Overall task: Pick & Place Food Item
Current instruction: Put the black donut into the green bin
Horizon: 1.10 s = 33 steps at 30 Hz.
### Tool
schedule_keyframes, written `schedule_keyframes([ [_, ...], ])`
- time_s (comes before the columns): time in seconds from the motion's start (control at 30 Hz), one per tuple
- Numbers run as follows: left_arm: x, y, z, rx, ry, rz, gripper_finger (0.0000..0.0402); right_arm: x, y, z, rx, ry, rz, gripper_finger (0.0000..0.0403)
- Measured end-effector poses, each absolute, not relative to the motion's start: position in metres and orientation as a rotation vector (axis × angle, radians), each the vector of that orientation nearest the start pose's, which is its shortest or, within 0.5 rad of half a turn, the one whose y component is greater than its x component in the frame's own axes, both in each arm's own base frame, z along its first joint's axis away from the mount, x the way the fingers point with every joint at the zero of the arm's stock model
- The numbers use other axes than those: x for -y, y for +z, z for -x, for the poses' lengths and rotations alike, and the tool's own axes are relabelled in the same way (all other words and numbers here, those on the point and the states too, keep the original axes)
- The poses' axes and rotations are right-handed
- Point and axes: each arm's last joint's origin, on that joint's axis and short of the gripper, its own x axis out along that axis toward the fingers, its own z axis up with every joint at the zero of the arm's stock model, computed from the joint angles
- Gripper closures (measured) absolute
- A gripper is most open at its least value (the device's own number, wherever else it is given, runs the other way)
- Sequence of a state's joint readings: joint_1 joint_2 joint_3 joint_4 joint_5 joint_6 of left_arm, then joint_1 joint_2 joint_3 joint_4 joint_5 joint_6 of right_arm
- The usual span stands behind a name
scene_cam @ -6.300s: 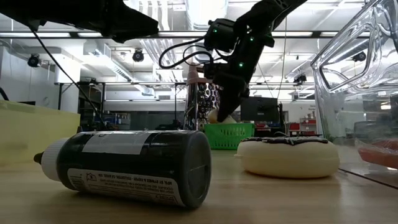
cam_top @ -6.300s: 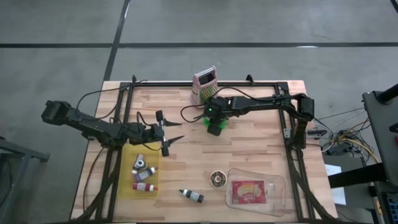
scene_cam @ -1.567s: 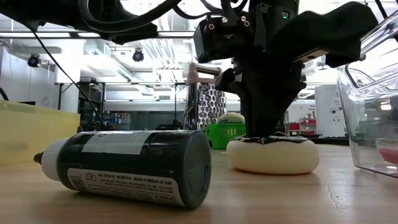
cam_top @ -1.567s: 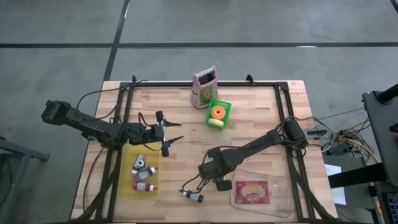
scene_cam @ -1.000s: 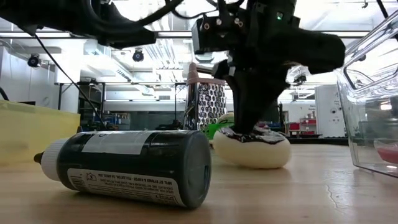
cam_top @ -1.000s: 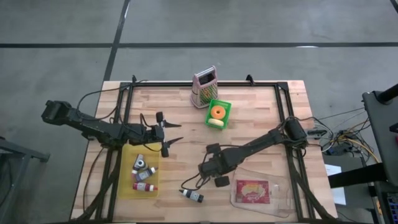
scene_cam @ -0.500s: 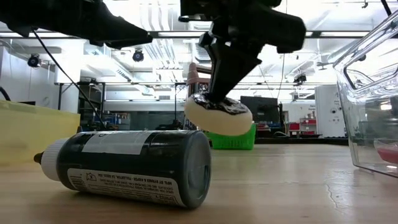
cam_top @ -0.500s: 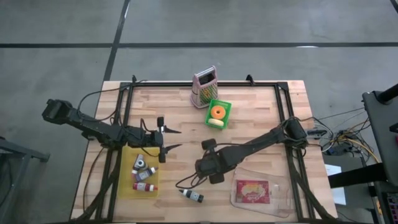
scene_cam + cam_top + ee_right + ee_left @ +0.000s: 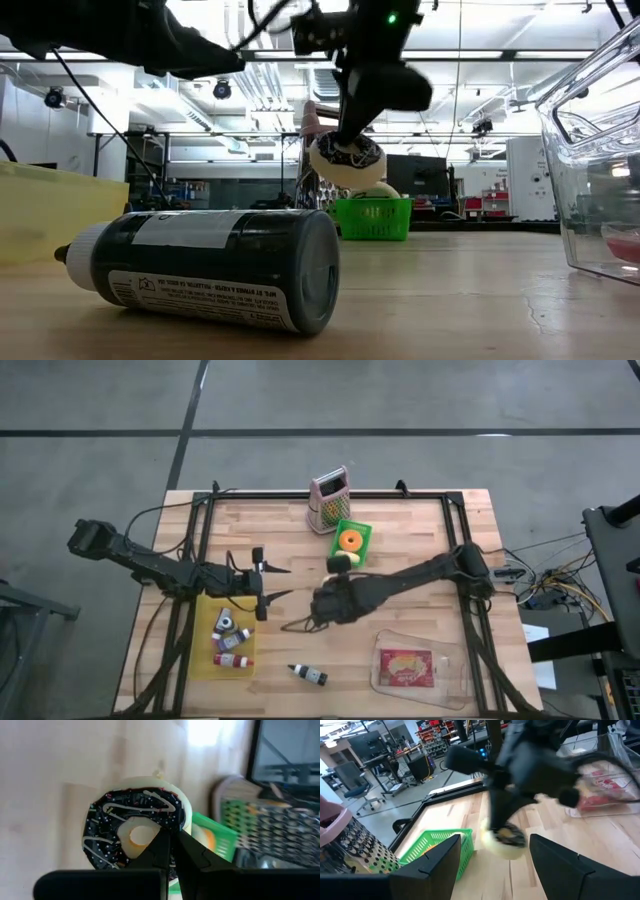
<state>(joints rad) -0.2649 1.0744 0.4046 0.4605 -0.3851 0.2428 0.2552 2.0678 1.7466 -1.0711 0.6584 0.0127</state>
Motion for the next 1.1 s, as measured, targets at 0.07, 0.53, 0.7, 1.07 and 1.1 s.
schedule_keyframes([
  [0.07, 0.046, 0.21, -0.211, -0.219, 0.095, -0.311, 0.0161, -0.075, 0.226, -0.407, -1.265, -0.376, 0.619, 0.0394],
  [0.53, 0.046, 0.21, -0.211, -0.222, 0.097, -0.312, 0.0161, 0.01, 0.228, -0.412, -1.353, -0.56, 0.614, 0.0394],
  [0.7, 0.046, 0.21, -0.211, -0.222, 0.098, -0.311, 0.0161, 0.029, 0.228, -0.41, -1.38, -0.624, 0.618, 0.0394],
  [1.07, 0.046, 0.21, -0.211, -0.225, 0.098, -0.305, 0.0161, 0.033, 0.244, -0.403, -1.341, -0.666, 0.589, 0.0394],
  [1.1, 0.046, 0.21, -0.211, -0.225, 0.098, -0.304, 0.0161, 0.033, 0.245, -0.402, -1.343, -0.669, 0.585, 0.0394],
])
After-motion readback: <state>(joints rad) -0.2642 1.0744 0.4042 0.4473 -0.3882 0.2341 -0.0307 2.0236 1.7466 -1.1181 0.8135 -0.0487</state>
